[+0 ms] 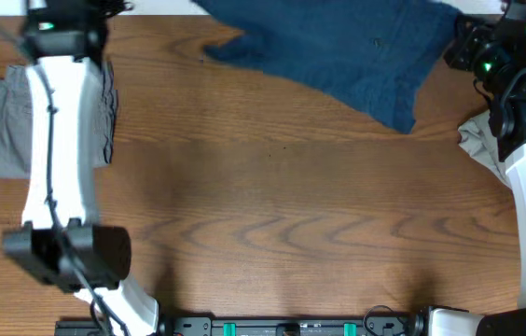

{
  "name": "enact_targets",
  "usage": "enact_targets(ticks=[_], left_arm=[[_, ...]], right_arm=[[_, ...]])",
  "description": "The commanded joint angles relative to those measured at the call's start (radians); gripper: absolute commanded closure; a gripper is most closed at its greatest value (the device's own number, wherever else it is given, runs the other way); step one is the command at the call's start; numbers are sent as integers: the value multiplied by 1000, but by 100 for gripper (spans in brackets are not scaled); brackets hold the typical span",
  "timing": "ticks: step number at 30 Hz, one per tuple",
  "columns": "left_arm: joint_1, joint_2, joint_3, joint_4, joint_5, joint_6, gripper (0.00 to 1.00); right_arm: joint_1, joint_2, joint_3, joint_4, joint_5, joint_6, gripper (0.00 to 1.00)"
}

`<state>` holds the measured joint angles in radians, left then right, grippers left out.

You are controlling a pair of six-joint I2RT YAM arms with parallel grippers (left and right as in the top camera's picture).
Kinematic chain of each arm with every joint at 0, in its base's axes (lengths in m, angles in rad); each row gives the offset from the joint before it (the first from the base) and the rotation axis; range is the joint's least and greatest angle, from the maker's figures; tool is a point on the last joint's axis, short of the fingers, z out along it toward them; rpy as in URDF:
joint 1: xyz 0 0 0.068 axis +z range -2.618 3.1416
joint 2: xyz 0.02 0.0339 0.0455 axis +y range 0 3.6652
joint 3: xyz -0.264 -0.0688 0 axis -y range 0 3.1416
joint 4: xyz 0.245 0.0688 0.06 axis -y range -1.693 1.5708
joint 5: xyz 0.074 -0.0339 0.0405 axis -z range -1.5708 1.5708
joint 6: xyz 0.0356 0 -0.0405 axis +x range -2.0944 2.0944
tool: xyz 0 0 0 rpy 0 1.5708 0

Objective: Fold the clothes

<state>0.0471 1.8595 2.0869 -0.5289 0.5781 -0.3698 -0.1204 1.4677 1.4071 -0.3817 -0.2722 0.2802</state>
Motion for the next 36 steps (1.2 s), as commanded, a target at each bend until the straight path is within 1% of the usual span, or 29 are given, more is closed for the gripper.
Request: enact_targets(ticks=[1, 4, 5, 6, 7, 8, 11, 14, 16, 18, 20, 21, 22, 23, 24, 26, 27, 28, 30, 31, 34, 35, 36], left_arm=[[-14, 18, -3, -261, 47, 30, 94], [-30, 19, -27, -557, 28, 148, 94], [-37, 19, -41, -631, 10, 176, 94], [-45, 19, -60, -696, -17, 200, 94], [-51, 19, -78, -737, -42, 213, 95], [-62, 19, -105, -772, -77, 224, 93], [-82, 19, -161, -764, -108, 224, 94], [-100, 20, -201, -727, -109, 224, 94], [-111, 20, -219, -705, -109, 224, 94], [-117, 21, -222, -698, -122, 224, 94], [-117, 21, -222, -696, -131, 224, 94], [-116, 21, -222, -697, -131, 224, 94], [-116, 21, -222, -697, -131, 224, 94], [-116, 21, -222, -698, -131, 224, 93], [-116, 21, -222, -700, -130, 223, 92], [-122, 21, -222, -710, -130, 223, 83], [-125, 21, -222, -716, -130, 223, 74], [-130, 21, -222, -726, -129, 223, 71], [-144, 21, -223, -742, -130, 222, 62], [-155, 21, -225, -749, -130, 217, 56], [-201, 21, -249, -750, -130, 216, 49], [-217, 21, -260, -748, -130, 211, 46], [-236, 23, -275, -744, -131, 199, 45]], right_arm=[[-5, -7, 5, -152, -13, -66, 99], [-5, -7, 4, -369, -13, -130, 99], [-5, -7, 4, -445, -13, -146, 99], [-3, -7, 4, -503, -13, -150, 99], [-3, -7, 3, -563, -13, -152, 99], [-1, -7, 3, -624, -18, -156, 99], [13, -7, 3, -683, -70, -172, 99], [48, -7, 3, -689, -220, -248, 99], [90, -7, 3, -712, -373, -357, 99], [153, -6, 3, -786, -535, -554, 99], [227, -6, 3, -862, -582, -678, 96], [254, -6, 3, -877, -574, -698, 93], [293, -6, 3, -881, -541, -707, 82], [319, -6, 3, -870, -504, -705, 80], [344, -6, 3, -855, -447, -690, 81], [374, -6, 3, -818, -301, -612, 78], [382, -6, 3, -797, -205, -549, 77], [383, -6, 3, -776, -100, -483, 77], [378, -6, 3, -752, 83, -375, 71], [371, -6, 3, -743, 184, -318, 68], [344, -6, 3, -732, 396, -198, 55], [331, -6, 3, -732, 435, -179, 54], [319, -6, 3, -732, 454, -175, 54]])
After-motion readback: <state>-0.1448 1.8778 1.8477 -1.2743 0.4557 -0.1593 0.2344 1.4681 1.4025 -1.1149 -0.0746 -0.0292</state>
